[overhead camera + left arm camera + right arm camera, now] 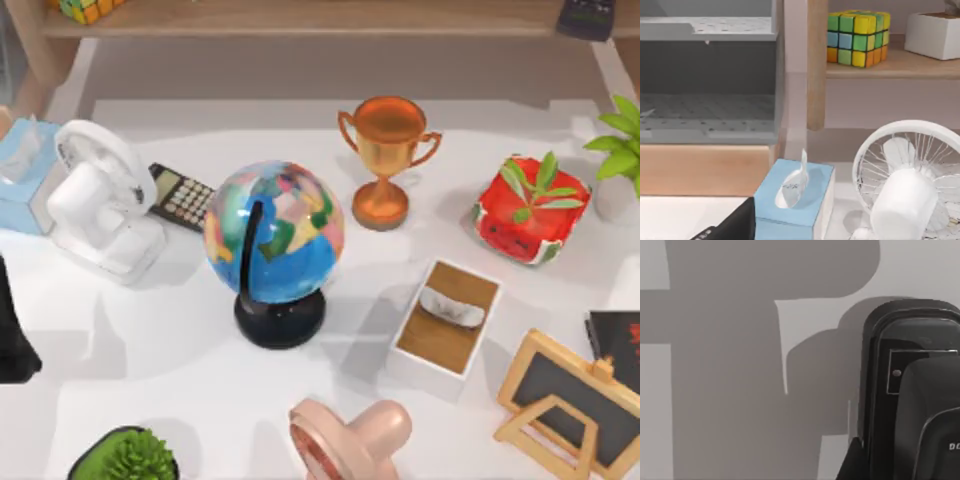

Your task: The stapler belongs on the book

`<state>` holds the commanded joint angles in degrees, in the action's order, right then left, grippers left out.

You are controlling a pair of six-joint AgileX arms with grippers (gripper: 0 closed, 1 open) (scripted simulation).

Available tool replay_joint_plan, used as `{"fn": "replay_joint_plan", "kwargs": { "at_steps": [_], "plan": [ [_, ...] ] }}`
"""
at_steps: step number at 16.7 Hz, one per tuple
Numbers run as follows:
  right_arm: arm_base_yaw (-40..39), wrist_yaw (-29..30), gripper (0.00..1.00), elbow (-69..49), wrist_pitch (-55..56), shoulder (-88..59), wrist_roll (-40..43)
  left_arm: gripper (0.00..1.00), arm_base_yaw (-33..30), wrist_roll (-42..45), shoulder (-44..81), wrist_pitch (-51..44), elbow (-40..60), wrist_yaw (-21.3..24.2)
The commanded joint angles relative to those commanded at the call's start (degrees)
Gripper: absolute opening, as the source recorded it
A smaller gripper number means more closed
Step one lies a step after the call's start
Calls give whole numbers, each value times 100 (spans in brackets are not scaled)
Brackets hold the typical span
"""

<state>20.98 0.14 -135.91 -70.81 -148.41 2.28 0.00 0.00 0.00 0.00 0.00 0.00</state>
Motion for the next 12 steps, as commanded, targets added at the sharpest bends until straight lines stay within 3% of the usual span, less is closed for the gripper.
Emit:
{"fn": "replay_joint_plan", "kwargs": {
  "at_steps": [12],
  "plan": [
    [-206, 250, 0, 1765, 836, 2426, 174, 100, 0, 0, 0, 0, 0, 0]
  ]
}}
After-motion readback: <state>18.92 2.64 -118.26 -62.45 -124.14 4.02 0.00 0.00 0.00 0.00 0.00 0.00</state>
